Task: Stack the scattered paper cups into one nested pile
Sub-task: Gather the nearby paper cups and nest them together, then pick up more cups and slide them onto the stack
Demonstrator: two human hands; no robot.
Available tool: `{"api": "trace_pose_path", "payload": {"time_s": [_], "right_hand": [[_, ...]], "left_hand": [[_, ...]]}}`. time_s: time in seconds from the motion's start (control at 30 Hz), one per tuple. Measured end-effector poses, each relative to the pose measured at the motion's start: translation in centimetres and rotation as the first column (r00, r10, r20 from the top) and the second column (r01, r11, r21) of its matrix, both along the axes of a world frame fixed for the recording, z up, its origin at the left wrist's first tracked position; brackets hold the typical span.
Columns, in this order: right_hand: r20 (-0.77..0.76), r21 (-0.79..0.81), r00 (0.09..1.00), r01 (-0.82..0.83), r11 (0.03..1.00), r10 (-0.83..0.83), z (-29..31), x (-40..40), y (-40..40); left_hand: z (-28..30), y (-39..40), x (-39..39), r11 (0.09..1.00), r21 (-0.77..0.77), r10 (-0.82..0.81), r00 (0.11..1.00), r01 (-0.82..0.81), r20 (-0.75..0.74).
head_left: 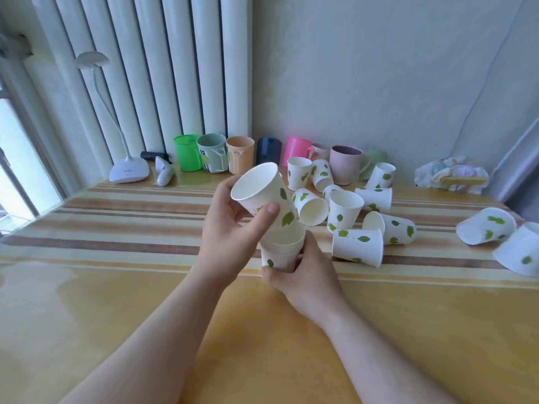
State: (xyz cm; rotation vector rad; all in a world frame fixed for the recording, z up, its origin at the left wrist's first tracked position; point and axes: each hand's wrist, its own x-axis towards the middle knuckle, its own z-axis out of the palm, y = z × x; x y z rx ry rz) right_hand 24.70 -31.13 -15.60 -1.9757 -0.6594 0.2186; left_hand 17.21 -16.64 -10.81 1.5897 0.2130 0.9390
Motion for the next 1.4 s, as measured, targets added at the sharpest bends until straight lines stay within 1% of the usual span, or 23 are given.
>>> {"api": "trace_pose_path", "payload": {"time_s": [0.07,0.13,0.23,0.4,0.5,0.57,0.63,0.7,0.77,0.8,0.83,0.9,0.93,0.97,1.03,1.07,1.1,1.17,1.2,1.27,1.3,1.37,1.4], "right_hand": [[0.001,0.000,1.000,0.011,1.000,-0.011,-0.1,-0.2,-0.1],[0.007,0.008,0.999,0.033,0.999,-0.033,-0.3,-0.2,-0.2],[-0.002,0.010,0.999,0.035,0.999,-0.035,-0.1,-0.2,-0.3],[-0.001,0.008,1.000,0.030,1.000,-0.030,0.1,0.0,-0.7],[0.011,0.015,1.000,0.008,1.000,-0.008,0.2,0.2,-1.0],[0.047,0.011,0.999,-0.006,1.000,0.006,0.3,0.3,-1.2],[0.073,-0.044,0.997,-0.030,0.999,0.033,0.6,0.4,-1.5],[0.063,-0.137,0.991,-0.108,0.985,0.117,1.3,0.8,-2.4],[0.058,-0.268,0.974,-0.195,0.943,0.218,2.7,1.8,-4.4],[0.084,-0.304,0.970,-0.194,0.933,0.229,3.6,2.5,-5.5],[0.124,-0.293,0.974,-0.149,0.944,0.192,4.6,3.4,-6.6],[0.197,-0.154,0.980,0.036,0.987,-0.005,6.4,5.4,-8.1],[0.238,-0.124,0.967,0.127,0.984,-0.094,6.9,6.4,-8.6],[0.317,-0.187,0.940,0.195,0.963,-0.129,6.9,7.2,-8.9],[0.450,-0.422,0.890,0.281,0.862,-0.070,5.6,8.3,-9.5],[0.463,-0.502,0.885,0.302,0.811,-0.044,4.7,8.6,-9.8],[0.446,-0.549,0.895,0.302,0.779,-0.033,4.0,8.8,-10.1],[0.412,-0.585,0.911,0.291,0.757,-0.032,3.1,9.2,-10.7],[0.424,-0.596,0.905,0.303,0.744,-0.029,3.0,9.3,-10.8],[0.489,-0.573,0.871,0.351,0.740,-0.034,3.0,9.2,-10.7],[0.524,-0.533,0.850,0.367,0.762,-0.042,2.8,9.0,-10.5],[0.570,-0.373,0.816,0.365,0.853,-0.099,2.6,8.5,-10.4],[0.550,-0.241,0.821,0.335,0.911,-0.157,2.7,8.2,-10.5]], "left_hand": [[-0.5,-0.3,-0.1,0.991,0.130,0.023,0.995,-0.010,-0.098],[-1.1,-0.5,-0.2,0.982,0.185,0.013,0.982,0.022,-0.189],[-1.7,-0.6,0.0,0.982,0.174,-0.028,0.963,0.077,-0.268],[-2.5,-0.1,0.5,0.980,0.118,-0.123,0.950,0.163,-0.287],[-2.9,0.7,0.6,0.955,0.091,-0.228,0.895,0.282,-0.383],[-3.0,0.8,0.5,0.926,0.156,-0.232,0.846,0.343,-0.479],[-3.3,0.7,0.8,0.903,0.235,-0.181,0.814,0.360,-0.551],[-3.4,0.7,1.0,0.900,0.239,-0.165,0.792,0.365,-0.588],[-3.5,0.7,1.2,0.904,0.230,-0.163,0.788,0.361,-0.593],[-3.6,0.7,1.2,0.907,0.232,-0.156,0.791,0.352,-0.591],[-3.6,0.6,1.2,0.912,0.235,-0.141,0.796,0.335,-0.589],[-3.7,0.4,1.2,0.923,0.238,-0.110,0.801,0.302,-0.588],[-3.7,0.3,1.2,0.924,0.246,-0.099,0.803,0.294,-0.587],[-3.7,0.2,1.2,0.921,0.261,-0.088,0.809,0.288,-0.582],[-3.5,0.0,1.2,0.924,0.282,-0.059,0.824,0.260,-0.564],[-3.4,0.0,1.2,0.928,0.280,-0.047,0.824,0.245,-0.564],[-3.5,-0.1,1.1,0.931,0.277,-0.040,0.822,0.236,-0.568],[-3.6,0.0,1.2,0.932,0.275,-0.037,0.815,0.237,-0.579],[-3.6,-0.1,1.2,0.928,0.277,-0.042,0.809,0.249,-0.586],[-3.6,-0.2,1.2,0.911,0.304,-0.042,0.797,0.278,-0.603],[-3.6,-0.2,1.2,0.904,0.323,-0.032,0.796,0.282,-0.605],[-3.5,-0.4,1.1,0.905,0.333,-0.012,0.796,0.266,-0.605],[-3.6,-0.4,1.1,0.908,0.338,0.004,0.800,0.249,-0.600]]}}
